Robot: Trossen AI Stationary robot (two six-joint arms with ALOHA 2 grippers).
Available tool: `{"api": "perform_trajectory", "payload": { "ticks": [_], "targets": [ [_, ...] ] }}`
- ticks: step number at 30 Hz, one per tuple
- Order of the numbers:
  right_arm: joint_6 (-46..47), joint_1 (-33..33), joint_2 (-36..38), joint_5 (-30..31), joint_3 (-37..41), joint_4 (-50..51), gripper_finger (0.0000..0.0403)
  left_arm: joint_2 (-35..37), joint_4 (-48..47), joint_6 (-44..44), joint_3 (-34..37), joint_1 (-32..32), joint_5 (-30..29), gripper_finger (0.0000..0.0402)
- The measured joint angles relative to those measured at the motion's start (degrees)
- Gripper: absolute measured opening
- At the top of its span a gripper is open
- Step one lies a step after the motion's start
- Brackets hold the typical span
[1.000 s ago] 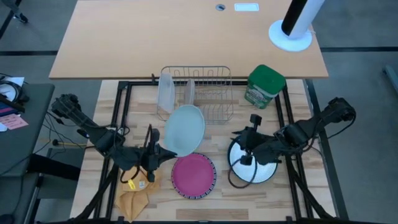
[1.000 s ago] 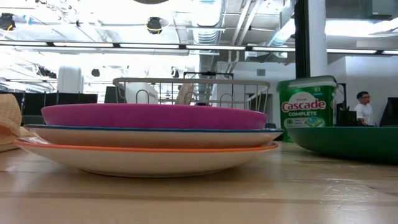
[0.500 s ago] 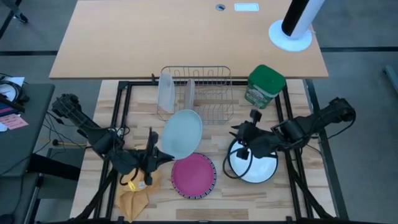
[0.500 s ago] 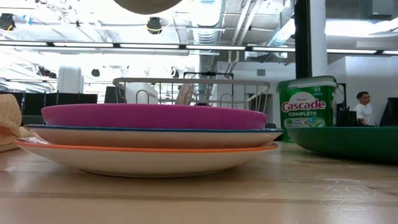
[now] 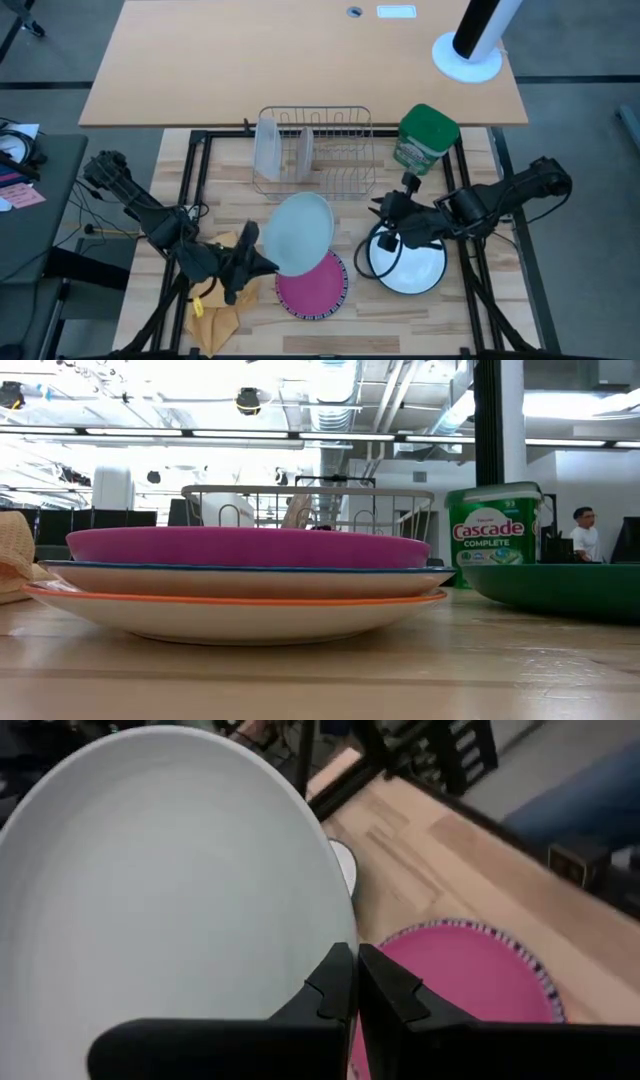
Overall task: Sort dishes
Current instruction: Put the light blue plate into the dish rack
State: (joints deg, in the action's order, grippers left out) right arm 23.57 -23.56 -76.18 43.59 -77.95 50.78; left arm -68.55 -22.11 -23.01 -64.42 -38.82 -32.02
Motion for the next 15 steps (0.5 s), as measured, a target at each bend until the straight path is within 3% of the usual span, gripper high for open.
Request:
{"api": "perform_trajectory", "payload": {
  "ticks": [8, 15],
  "targets": [
    [0.00, -0.80, 0.00, -0.02, -0.02, -0.48, 0.0095, -4.69, -4.14, -19.11, 0.00, -0.04, -1.35, 0.0000],
    [0.00, -1.30, 0.00, -0.04, -0.02, -0.22, 0.0095, -7.88, -3.18, -36.12, 0.02, -0.06, -12.49, 0.0000]
  ]
}}
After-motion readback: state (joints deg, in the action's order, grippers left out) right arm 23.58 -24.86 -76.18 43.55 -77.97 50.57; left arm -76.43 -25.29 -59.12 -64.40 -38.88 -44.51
